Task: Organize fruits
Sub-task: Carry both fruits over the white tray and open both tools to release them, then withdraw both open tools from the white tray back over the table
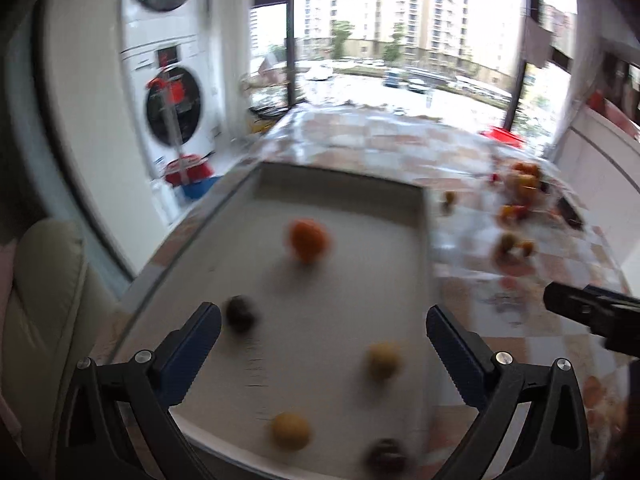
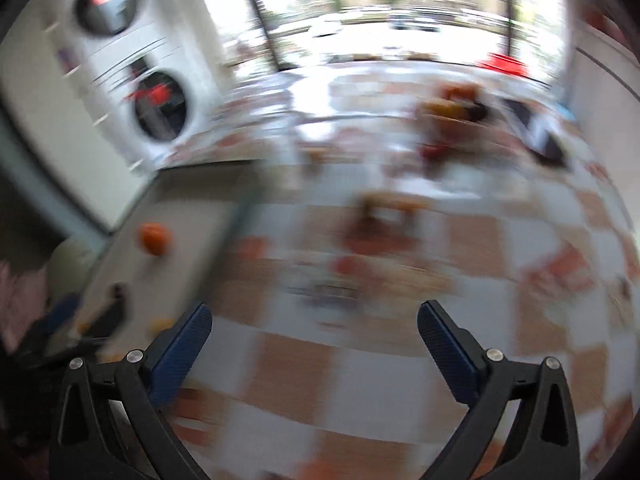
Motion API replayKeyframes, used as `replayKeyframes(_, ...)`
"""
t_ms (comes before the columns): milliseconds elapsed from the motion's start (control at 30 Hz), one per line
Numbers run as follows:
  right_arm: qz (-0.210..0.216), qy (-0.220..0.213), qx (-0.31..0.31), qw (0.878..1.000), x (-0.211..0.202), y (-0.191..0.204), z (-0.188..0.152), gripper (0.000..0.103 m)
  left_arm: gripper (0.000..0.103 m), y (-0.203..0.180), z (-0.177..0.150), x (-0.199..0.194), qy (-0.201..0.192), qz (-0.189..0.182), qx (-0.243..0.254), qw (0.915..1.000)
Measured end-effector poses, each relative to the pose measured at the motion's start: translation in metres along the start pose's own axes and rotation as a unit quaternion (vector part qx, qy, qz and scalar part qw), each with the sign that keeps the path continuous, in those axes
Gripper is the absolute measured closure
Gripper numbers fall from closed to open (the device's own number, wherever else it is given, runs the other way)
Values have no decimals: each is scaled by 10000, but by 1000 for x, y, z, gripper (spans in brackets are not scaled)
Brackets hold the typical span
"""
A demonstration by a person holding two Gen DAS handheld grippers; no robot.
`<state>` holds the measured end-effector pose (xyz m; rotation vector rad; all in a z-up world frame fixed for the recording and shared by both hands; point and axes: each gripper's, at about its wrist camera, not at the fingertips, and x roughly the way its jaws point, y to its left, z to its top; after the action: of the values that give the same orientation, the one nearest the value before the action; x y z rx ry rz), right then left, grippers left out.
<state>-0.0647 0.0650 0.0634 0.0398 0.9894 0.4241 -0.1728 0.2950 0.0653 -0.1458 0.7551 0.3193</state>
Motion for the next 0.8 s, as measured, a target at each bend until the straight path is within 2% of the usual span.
replayKeyframes(167, -869, 87, 554, 9946, -1, -79, -16, 0, 0, -64, -2, -7, 60, -552, 647, 9964)
replayKeyframes(300, -1053, 149, 1130, 9879, 0, -130, -34, 0, 0, -121, -16, 11, 305, -747, 1130, 9903)
replayKeyframes(333, -1252, -75, 1072, 9863, -4, -134, -38, 0, 0, -130, -20, 18, 377, -746, 1170, 9896)
replayKeyframes(533, -1617, -158, 512, 9854, 2, -132, -50, 0, 0, -155, -38, 52, 781, -739, 1208, 9868)
replayKeyframes(633, -1664, -175, 529, 9845, 4, -134, -48, 0, 0, -147, -37, 54, 861, -897, 1049, 9867)
replayKeyframes(800, -1661, -189, 538, 9845, 3, -135, -49, 0, 0, -147, -38, 53, 852, -887, 1057, 9868)
